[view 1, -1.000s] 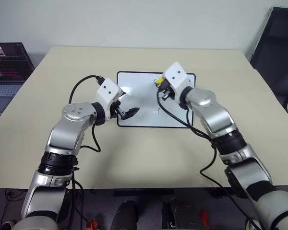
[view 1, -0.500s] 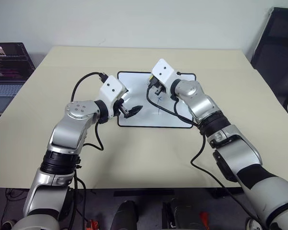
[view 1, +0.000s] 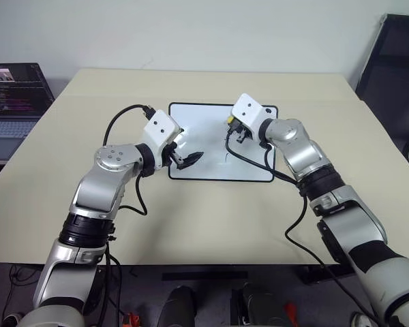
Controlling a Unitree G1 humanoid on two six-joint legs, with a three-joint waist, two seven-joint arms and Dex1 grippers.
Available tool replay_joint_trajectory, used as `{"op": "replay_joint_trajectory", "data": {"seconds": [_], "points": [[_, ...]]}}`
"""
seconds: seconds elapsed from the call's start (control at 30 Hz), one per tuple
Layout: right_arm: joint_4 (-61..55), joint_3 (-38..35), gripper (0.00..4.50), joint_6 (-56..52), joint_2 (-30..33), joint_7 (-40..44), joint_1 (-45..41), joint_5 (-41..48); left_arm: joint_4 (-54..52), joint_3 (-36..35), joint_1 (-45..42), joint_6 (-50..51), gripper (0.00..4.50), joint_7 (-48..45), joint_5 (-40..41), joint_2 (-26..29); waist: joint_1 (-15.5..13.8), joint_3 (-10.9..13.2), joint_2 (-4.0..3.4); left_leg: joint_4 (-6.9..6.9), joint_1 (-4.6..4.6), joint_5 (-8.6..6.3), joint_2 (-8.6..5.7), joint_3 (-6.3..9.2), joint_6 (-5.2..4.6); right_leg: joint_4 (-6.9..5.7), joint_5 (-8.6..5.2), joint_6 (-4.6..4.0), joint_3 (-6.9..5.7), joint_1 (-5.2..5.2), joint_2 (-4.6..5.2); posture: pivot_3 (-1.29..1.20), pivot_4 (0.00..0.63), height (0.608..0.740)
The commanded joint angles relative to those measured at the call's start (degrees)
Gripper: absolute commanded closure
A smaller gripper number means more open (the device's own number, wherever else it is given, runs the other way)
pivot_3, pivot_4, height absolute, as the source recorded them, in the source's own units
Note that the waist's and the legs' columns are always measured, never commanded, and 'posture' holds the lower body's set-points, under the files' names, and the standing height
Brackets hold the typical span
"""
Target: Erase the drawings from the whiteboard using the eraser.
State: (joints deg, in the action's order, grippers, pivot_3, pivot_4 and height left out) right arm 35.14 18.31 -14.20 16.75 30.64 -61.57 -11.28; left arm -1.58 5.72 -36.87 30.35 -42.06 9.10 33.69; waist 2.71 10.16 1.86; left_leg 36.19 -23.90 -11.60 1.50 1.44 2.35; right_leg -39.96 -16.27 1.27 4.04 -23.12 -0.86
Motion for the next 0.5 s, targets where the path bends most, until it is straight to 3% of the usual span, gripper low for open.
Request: {"op": "replay_joint_trajectory", "data": {"seconds": [0.03,0.5], "points": [[0.10,-0.08,3.54,-0.26,-0.93,-1.54,-0.26,-1.65,-0.96,-0.39,-0.60,-1.11,0.00,-0.08,-0.18,-0.16,0.10,0.00,0.00,0.00,0.00,0.00,0.01,0.00,0.00,0.00,0.00,0.00,0.00,0.00,-0.01,0.00,0.150,0.740],[12.27,0.62,3.54,7.41,-9.81,-5.13,-8.39,-4.23,-1.14,-0.70,0.88,-2.10,0.00,-0.06,-0.47,0.02,2.11,0.01,-0.01,-0.08,0.02,0.00,0.11,-0.01,0.00,-0.02,0.01,-0.04,0.07,-0.08,-0.01,0.00,0.150,0.740]]}}
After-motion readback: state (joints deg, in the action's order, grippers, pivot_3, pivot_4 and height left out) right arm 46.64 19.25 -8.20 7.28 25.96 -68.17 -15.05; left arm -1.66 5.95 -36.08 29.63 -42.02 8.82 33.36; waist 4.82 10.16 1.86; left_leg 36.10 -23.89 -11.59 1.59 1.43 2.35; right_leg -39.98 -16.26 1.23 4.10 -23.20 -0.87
